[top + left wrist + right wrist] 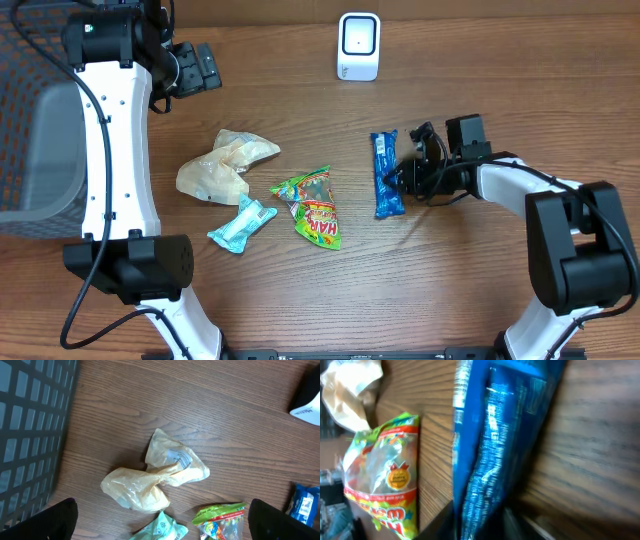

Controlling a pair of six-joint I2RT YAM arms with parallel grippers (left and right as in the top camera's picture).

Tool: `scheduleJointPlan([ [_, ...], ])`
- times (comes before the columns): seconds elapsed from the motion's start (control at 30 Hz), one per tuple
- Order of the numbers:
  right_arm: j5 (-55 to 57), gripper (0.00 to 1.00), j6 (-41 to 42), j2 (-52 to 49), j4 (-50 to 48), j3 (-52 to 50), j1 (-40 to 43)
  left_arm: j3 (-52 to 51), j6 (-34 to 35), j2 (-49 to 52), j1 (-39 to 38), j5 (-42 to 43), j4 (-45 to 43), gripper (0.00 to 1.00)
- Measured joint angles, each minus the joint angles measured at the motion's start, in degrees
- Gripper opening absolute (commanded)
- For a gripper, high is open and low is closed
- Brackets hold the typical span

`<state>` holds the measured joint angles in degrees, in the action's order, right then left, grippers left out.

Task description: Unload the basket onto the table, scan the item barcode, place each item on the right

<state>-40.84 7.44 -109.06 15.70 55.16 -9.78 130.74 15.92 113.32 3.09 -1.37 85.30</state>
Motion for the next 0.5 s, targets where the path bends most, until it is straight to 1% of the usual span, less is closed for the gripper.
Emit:
scheduleJointPlan([
  [0.03,0.3,0.08,0.3,-0.1,0.2,0.0,0.0,0.0,0.0,0.0,0.0,0.0,0.0,1.00],
  [0.07,0.5,0.06,0.5,-0.1,0.5,0.0,0.1,0.0,0.0,0.0,0.0,0.0,0.0,1.00],
  [0.17,1.7,0.04,2.1,-0.1,3.2,0.9,0.3,0.0,0.0,0.0,0.0,0.0,0.0,1.00],
  [0.3,7.1,0.04,3.0,0.6,12.9,5.0,-0.1,0.0,0.0,0.0,0.0,0.0,0.0,1.00],
  [0.4,17.1,0.04,3.7,1.6,21.7,9.6,-2.0,0.0,0.0,0.0,0.0,0.0,0.0,1.00],
  [0.5,32.5,0.04,6.3,1.8,29.5,15.1,-7.3,0.0,0.0,0.0,0.0,0.0,0.0,1.00],
])
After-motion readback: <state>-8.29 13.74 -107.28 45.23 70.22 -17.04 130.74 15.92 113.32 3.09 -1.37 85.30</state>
